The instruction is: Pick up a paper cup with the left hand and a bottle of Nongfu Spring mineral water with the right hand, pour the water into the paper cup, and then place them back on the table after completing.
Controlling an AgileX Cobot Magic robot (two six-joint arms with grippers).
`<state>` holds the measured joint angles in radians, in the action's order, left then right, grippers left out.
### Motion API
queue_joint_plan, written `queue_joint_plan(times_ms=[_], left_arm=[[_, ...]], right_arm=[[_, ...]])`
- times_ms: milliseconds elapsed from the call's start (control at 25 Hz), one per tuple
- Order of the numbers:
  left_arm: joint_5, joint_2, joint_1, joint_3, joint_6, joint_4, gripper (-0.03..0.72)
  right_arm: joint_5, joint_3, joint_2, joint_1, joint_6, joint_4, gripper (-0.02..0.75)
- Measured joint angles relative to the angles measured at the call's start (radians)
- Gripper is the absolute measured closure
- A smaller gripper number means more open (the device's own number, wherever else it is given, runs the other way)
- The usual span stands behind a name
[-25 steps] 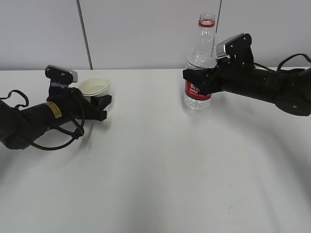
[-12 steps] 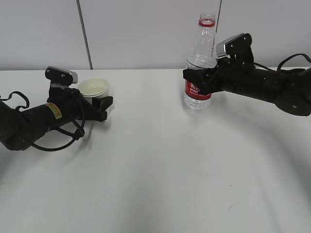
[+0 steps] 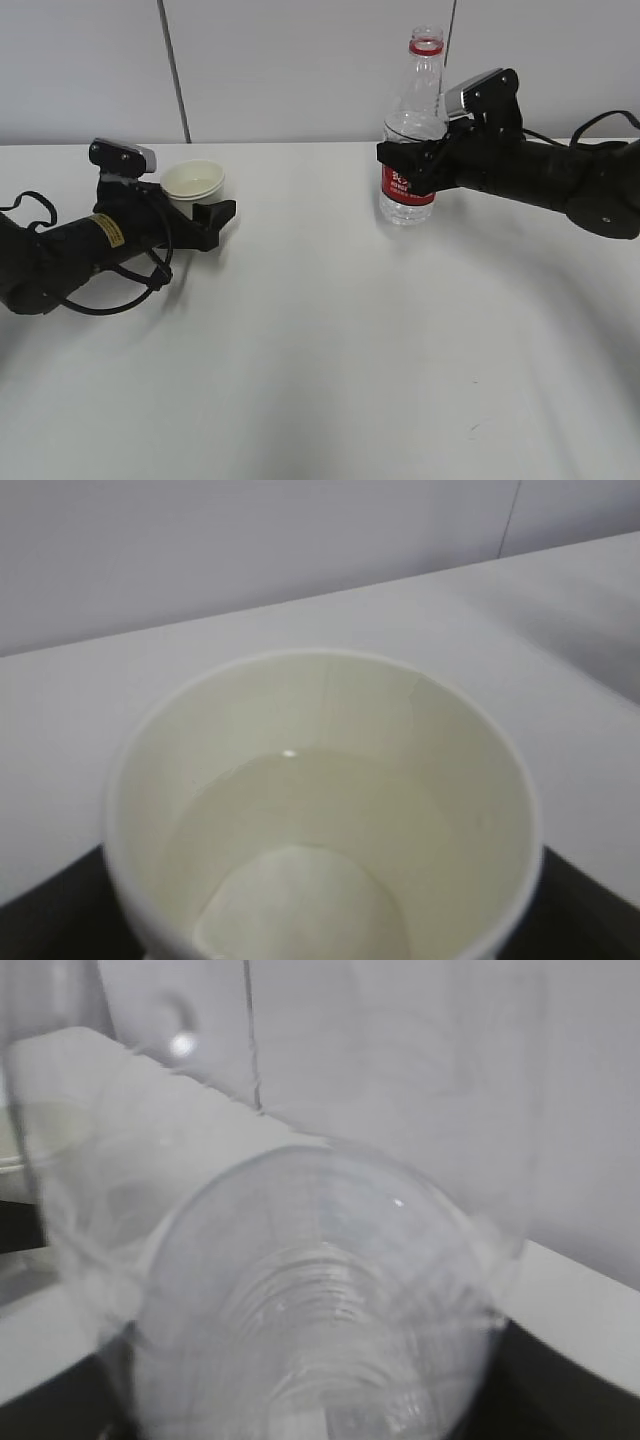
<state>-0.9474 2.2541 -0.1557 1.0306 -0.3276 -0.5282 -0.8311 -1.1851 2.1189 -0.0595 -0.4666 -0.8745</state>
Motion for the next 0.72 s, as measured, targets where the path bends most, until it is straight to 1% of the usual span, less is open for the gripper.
queue_joint_plan(times_ms=[480,720], left_arm=[[-0.024,-0.060,0.000,-0.101,0.000,0.024,0.125],[-0.032,-0.132,0.000,-0.180,0.000,0.039,0.125]], right_arm=[[-0.002,0.001,0.010,0.000,0.013,0.030,0.309],[-0.002,0.001,0.012,0.000,0.017,0.039,0.309]])
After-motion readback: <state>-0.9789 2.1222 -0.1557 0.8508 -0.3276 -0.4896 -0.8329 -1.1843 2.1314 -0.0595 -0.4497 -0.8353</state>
